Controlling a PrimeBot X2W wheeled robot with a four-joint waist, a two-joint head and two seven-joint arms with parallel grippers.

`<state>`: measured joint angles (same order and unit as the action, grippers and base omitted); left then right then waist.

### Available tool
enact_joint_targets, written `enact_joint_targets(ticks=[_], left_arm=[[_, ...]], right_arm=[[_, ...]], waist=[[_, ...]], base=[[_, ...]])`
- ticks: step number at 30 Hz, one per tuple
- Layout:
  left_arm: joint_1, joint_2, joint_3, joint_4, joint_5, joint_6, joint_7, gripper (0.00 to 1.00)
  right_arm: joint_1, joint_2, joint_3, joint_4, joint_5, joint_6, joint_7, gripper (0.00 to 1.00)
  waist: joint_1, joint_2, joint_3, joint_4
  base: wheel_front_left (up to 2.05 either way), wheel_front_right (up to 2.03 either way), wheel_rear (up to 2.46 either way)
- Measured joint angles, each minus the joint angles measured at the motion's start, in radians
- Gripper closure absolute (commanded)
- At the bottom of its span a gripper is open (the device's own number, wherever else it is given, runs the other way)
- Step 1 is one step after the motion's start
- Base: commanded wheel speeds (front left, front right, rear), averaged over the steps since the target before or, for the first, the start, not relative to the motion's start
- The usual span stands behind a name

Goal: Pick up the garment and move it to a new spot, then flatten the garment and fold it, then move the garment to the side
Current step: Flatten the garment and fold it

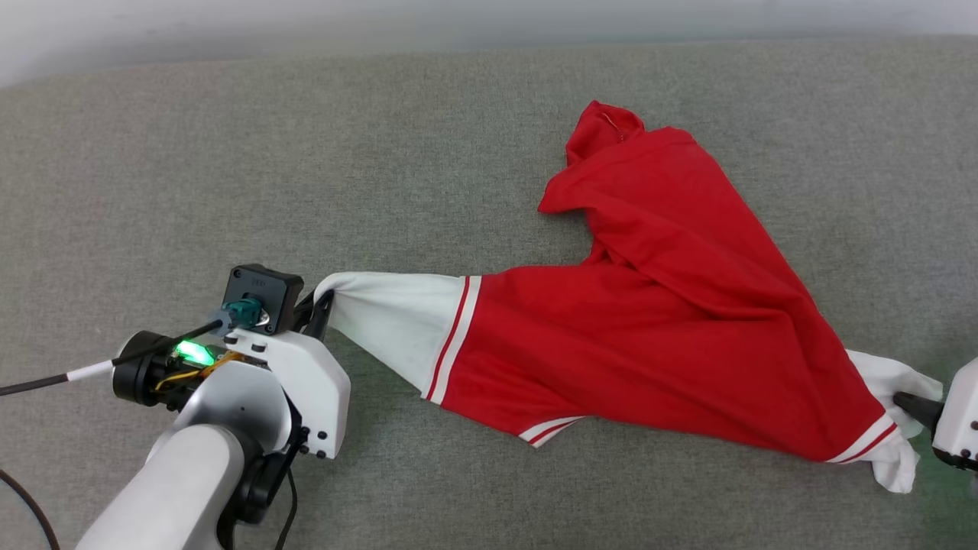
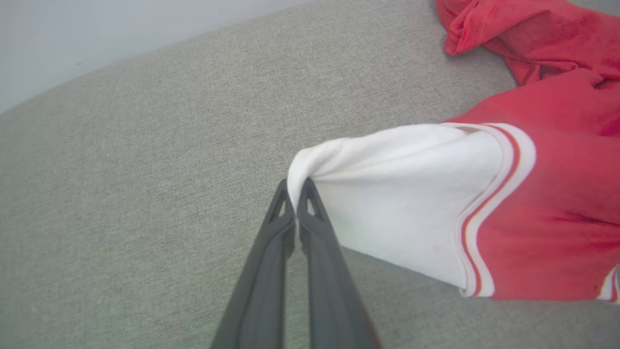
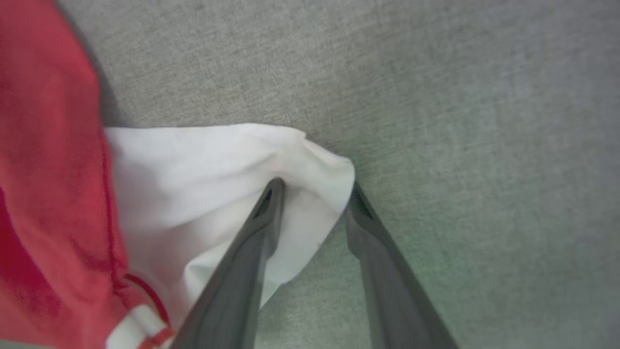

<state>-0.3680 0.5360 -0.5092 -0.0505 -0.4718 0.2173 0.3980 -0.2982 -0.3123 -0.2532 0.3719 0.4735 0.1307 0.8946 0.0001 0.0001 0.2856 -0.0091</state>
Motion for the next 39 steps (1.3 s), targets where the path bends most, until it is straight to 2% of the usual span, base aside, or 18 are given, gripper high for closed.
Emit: enact_joint_targets(ticks=[7,15,16,18,21,24,29,34,39], left_arm=[[0.035,-0.003,0.005,0.012,-0.022,0.007,-0.019,1.00],[0.031,0.047,0.047,-0.039,-0.018,0.016,-0.039,1.00],[-0.021,0.069,0.074,-0.075,-0.010,0.020,-0.036,1.00],[-0.071,0.080,0.092,-0.087,-0.006,0.017,-0.037,1.00],[-0.154,0.066,0.126,-0.093,-0.032,0.002,-0.041,1.00],[-0.255,0.052,0.151,-0.067,-0.044,-0.013,-0.056,1.00],[-0.452,0.009,0.165,0.042,-0.041,-0.041,-0.101,1.00],[-0.656,-0.041,0.163,0.214,-0.012,-0.065,-0.156,1.00],[-0.832,-0.063,0.166,0.395,0.016,-0.087,-0.235,1.00]], right_arm=[[0.019,-0.007,0.024,-0.044,0.014,0.000,-0.004,1.00],[0.032,-0.057,0.014,-0.297,0.026,0.000,0.061,1.00],[0.013,-0.073,0.006,-0.393,0.018,0.000,0.093,1.00],[-0.028,-0.081,0.012,-0.441,0.018,0.000,0.106,1.00],[-0.120,-0.095,0.023,-0.471,0.015,0.000,0.118,1.00],[-0.236,-0.111,0.045,-0.461,0.009,0.000,0.103,1.00],[-0.460,-0.130,0.101,-0.358,-0.028,0.000,-0.001,1.00],[-0.660,-0.140,0.153,-0.229,-0.066,0.000,-0.113,1.00],[-0.834,-0.115,0.195,-0.095,-0.092,0.000,-0.230,1.00]], waist=[[0.0001,0.0000,-0.047,-0.010],[0.0000,0.0000,-0.142,-0.026],[0.0000,0.0000,-0.176,-0.030],[0.0000,0.0000,-0.195,-0.033],[-0.0001,0.0000,-0.214,-0.040],[-0.0001,0.0000,-0.216,-0.049],[0.0000,0.0000,-0.195,-0.057],[0.0000,0.0000,-0.147,-0.058],[0.0000,0.0000,-0.077,-0.066]], base=[[0.00,0.00,0.00],[0.00,0.00,0.00],[0.00,0.00,0.00],[0.00,0.00,0.00],[0.00,0.00,0.00],[0.00,0.00,0.00],[0.00,0.00,0.00],[0.00,0.00,0.00],[0.00,0.00,0.00]])
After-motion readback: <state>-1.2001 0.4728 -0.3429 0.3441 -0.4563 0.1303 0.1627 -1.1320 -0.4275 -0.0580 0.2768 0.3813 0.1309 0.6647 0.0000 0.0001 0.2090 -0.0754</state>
